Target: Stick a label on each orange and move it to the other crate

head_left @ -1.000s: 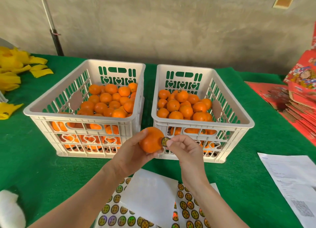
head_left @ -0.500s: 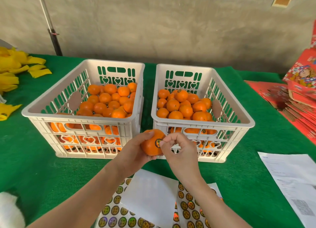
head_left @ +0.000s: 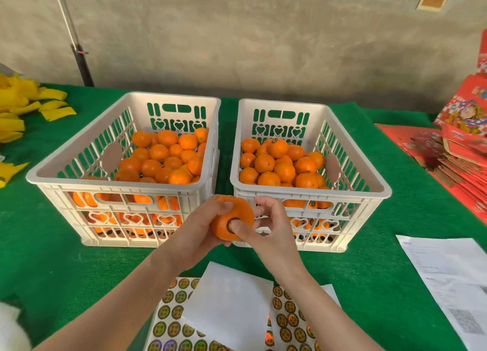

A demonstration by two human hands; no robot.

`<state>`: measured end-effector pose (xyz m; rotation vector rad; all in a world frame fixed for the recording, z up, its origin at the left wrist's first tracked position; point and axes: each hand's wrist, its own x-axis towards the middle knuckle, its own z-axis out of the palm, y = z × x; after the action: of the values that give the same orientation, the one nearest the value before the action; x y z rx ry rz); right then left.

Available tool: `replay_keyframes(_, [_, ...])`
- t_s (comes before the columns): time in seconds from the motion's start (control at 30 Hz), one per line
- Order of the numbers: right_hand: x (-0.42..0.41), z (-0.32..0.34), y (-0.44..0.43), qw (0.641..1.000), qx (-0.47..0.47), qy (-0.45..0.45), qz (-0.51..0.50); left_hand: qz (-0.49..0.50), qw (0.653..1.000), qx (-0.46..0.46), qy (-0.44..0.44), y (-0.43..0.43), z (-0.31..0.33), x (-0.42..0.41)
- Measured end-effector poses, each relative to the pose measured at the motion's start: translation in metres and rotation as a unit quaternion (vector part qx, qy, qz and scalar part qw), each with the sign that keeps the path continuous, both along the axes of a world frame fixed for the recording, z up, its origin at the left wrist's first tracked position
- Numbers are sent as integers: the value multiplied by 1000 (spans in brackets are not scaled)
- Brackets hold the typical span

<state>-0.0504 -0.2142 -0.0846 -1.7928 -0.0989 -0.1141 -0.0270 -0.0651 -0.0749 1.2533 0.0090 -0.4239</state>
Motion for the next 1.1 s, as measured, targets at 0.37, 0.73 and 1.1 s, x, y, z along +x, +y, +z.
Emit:
replay_keyframes(0.37, [41, 34, -22, 988, -5, -152, -22, 128, 949, 167, -235, -41, 38, 53])
replay_keyframes(0.73, [212, 28, -128, 791, -570, 216, 43, 29, 737, 555, -385, -74, 3, 128])
replay_keyframes(1.1, [145, 35, -94, 905, -332, -242, -110, 46, 744, 545, -384, -74, 8, 121])
